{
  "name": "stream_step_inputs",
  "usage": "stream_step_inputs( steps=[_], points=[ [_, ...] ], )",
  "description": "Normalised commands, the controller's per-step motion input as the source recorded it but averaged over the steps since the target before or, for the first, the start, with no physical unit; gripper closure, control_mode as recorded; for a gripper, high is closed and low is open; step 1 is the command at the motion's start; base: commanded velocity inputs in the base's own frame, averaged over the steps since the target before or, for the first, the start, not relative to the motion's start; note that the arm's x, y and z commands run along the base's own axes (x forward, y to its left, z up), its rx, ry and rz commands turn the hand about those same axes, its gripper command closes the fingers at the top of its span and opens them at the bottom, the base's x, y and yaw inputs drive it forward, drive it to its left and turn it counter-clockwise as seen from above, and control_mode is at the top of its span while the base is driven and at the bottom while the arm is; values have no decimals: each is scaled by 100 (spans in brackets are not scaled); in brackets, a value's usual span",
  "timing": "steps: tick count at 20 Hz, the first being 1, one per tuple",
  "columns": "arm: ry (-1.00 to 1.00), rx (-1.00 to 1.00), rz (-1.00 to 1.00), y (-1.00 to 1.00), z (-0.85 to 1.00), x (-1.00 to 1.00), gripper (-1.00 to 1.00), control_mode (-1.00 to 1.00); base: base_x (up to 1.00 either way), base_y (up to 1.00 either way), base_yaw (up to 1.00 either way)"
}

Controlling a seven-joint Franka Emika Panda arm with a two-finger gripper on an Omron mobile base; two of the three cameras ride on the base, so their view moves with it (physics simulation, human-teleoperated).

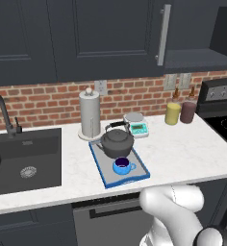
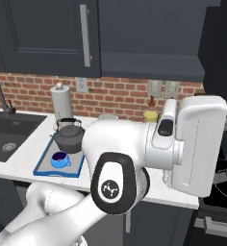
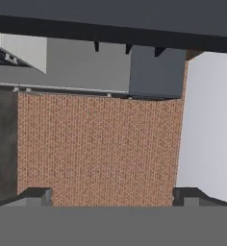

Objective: Pick the kettle from the counter and place it on the tray. Then pick the mug from the cabinet and place it on the tray. Then close the cabinet doors.

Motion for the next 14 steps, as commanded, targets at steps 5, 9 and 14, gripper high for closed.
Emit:
stream_step_inputs(
  steps=[5,9,14],
  points=[
    [0,0,4,-35,1,-1,-100,-100,0,0,0],
    [0,0,0,-32,1,9,-100,-100,0,0,0],
    [0,0,8,-25,1,11,-100,-100,0,0,0]
  ],
)
